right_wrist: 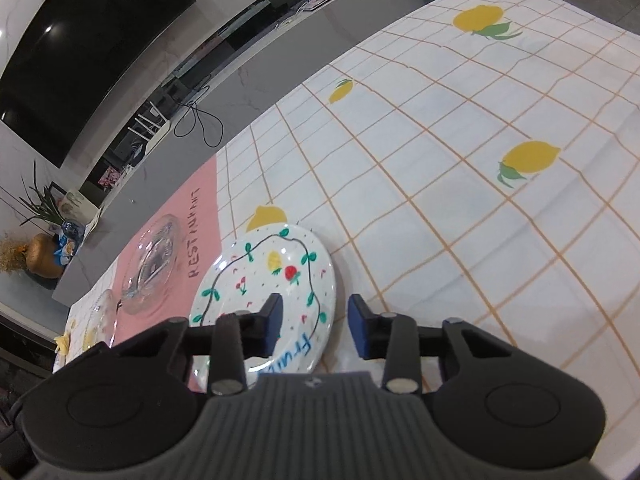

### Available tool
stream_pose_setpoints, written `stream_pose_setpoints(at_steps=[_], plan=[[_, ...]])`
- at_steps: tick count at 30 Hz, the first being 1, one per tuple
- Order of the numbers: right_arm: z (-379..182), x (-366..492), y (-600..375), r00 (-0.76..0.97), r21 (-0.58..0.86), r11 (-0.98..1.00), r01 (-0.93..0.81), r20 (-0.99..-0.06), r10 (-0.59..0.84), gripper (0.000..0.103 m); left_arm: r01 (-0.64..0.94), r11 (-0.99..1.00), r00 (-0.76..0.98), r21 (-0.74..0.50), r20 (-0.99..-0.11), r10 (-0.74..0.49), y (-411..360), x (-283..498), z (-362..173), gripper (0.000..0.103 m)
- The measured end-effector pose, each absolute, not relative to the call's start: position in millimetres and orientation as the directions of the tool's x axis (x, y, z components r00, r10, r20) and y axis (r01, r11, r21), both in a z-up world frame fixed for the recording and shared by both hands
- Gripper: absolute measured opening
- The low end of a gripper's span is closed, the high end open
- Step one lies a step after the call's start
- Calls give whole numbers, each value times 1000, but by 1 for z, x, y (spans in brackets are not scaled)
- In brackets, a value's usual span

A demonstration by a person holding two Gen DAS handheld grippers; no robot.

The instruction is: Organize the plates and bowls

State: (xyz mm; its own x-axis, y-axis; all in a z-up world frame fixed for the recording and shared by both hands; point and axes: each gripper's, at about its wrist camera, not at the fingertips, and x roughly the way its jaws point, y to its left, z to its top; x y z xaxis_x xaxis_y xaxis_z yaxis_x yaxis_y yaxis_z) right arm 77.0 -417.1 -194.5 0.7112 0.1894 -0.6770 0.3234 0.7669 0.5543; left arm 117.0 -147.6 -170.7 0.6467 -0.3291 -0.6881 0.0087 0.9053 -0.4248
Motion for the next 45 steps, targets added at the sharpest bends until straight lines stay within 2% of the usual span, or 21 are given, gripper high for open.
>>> stream_pose_setpoints(at_steps=[3,6,9,13,17,45], plan=[[-198,84,-419,706,542,774,328,-685,180,30,12,903,644,-430,-687,-336,-146,123,-175,47],[-205,90,-421,700,562,758,332,-685,201,20,10,902,630,-431,-698,-340,-149,126,-183,41],[-208,92,-422,708,584,739,334,-673,212,19,26,901,642,-433,-684,-347,-151,127,-184,37],[-209,96,-423,711,585,739,333,-671,211,11,53,886,615,-462,-683,-393,-155,131,-185,19],[-211,97,-427,706,597,723,347,-674,217,6,43,891,621,-452,-687,-378,-155,131,-184,14],[-184,25,-419,704,700,634,329,-629,330,6,19,863,655,-506,-646,-393,-126,60,-138,14]])
